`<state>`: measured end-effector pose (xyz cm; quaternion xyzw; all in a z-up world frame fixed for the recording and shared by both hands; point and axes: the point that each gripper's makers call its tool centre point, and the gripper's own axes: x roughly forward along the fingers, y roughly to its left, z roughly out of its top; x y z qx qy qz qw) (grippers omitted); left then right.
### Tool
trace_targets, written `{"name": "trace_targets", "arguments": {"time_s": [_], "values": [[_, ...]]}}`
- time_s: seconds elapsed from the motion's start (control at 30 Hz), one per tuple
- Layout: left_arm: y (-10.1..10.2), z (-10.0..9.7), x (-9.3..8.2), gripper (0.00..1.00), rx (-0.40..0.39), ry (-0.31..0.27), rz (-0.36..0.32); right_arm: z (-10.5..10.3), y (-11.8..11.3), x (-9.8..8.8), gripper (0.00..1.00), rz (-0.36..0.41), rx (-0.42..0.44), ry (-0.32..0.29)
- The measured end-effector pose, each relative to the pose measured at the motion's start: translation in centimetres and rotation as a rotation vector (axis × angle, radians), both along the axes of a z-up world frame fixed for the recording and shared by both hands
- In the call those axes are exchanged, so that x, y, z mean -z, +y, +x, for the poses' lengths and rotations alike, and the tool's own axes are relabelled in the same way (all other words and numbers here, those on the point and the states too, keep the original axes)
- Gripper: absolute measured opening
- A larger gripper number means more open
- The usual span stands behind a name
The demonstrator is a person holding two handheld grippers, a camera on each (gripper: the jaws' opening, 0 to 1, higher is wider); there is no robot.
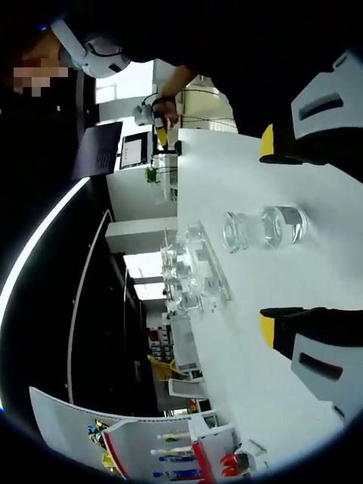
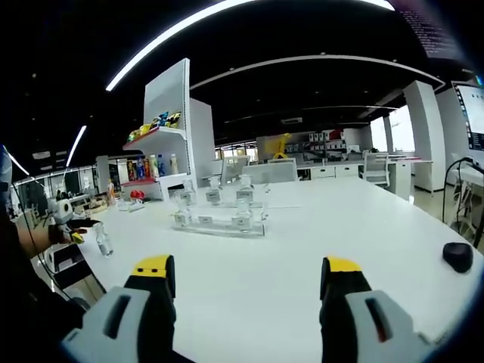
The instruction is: Identify the label on the chemical reagent bottle, grasp the chemical reagent bottle, and place it in the designated position on the reagent rack
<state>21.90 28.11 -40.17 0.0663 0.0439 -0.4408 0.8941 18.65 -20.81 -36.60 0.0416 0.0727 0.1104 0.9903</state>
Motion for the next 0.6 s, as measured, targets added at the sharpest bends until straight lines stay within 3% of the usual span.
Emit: {"name": "trace_targets", "arguments": {"time_s": [0.37, 0.6], "values": [[0.16, 0.54, -0.35, 0.69, -0.024, -0.043, 0.018, 0.06, 0.04, -0.22, 0.75, -0.003, 0.002, -0.003], [-0.57, 0.65, -0.28, 0.68, -0.019, -0.031, 0.008, 0.1, 0.11, -0.3, 0.75, -0.009, 0.001, -0.001]]}}
